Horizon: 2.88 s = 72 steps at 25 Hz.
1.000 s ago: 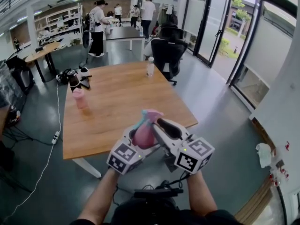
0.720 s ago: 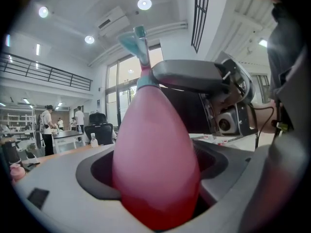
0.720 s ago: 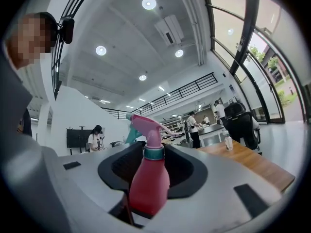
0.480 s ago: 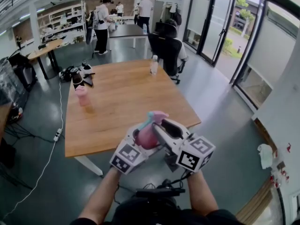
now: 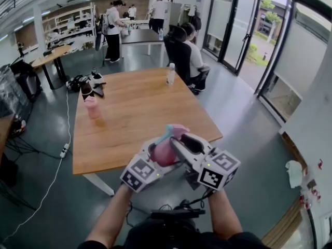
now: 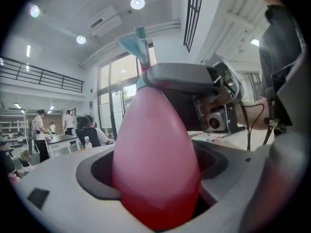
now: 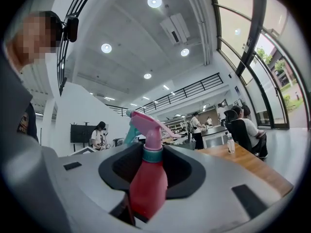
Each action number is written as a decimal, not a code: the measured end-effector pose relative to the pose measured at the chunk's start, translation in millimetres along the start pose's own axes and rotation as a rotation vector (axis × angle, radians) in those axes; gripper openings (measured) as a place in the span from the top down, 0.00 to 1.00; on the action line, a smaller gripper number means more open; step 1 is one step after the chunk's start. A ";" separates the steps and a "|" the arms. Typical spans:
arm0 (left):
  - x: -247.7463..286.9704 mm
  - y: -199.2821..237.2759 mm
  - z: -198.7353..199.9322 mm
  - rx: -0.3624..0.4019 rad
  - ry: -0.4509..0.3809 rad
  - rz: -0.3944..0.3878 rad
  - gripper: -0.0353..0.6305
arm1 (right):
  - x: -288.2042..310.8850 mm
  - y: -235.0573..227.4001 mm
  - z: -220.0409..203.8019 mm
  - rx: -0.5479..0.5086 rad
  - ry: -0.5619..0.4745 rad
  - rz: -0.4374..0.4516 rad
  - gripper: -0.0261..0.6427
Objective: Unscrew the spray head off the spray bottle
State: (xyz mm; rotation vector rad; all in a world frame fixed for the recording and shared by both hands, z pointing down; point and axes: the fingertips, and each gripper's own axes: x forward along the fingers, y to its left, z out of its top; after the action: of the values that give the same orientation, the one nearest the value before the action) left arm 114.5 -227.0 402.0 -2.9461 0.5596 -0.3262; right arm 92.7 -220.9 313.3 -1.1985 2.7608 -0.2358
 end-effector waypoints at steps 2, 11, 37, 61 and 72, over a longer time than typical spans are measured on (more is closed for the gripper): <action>-0.7 -2.5 2.2 -0.002 -0.006 -0.020 0.29 | -1.7 1.3 1.7 -0.008 0.000 0.010 0.76; -6.6 -18.1 5.2 -0.021 -0.017 -0.159 0.30 | -8.3 9.5 1.7 -0.024 0.015 0.113 0.76; -45.3 -75.8 22.5 -0.076 -0.088 -0.660 0.30 | -34.4 54.9 8.0 -0.065 -0.011 0.542 0.77; -13.3 14.7 -2.0 -0.046 -0.053 0.035 0.30 | 12.4 10.5 -5.2 0.038 -0.012 0.098 0.68; -13.4 26.5 -10.5 0.001 0.008 0.126 0.30 | 22.0 8.3 -4.0 -0.034 0.025 0.027 0.78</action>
State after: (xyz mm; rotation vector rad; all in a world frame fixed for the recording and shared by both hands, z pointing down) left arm 90.6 -247.3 405.3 -2.8919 0.7419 -0.3238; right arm 71.1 -231.0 314.6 -1.1738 2.8113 -0.2040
